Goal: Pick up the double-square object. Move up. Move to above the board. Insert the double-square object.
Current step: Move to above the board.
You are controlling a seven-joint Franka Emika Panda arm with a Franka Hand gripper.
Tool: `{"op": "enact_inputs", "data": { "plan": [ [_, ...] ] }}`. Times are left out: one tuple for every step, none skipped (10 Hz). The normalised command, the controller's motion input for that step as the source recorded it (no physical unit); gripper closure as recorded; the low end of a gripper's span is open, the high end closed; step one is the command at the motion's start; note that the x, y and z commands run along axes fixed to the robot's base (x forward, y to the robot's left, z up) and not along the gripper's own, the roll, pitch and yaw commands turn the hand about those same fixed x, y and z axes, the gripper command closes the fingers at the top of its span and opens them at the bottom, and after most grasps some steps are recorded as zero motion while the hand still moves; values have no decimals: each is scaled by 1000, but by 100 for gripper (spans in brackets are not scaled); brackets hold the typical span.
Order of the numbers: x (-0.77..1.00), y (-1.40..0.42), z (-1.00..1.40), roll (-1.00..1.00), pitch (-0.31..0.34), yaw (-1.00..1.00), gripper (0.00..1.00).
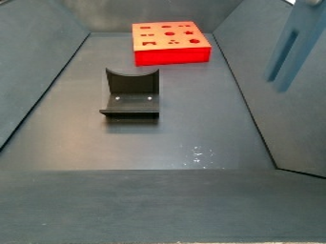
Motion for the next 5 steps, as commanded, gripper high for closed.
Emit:
{"op": "enact_inputs", "data": {
  "plan": [
    [-24, 28, 471, 24, 72, 1, 100],
    [-18, 11, 318, 34, 75, 2, 100],
    [295, -1000, 57, 170, 213, -1000, 100],
    [298, -1000, 41, 182, 208, -1000, 100],
    [296, -1000, 47, 139, 185, -781, 100]
  ]
}}
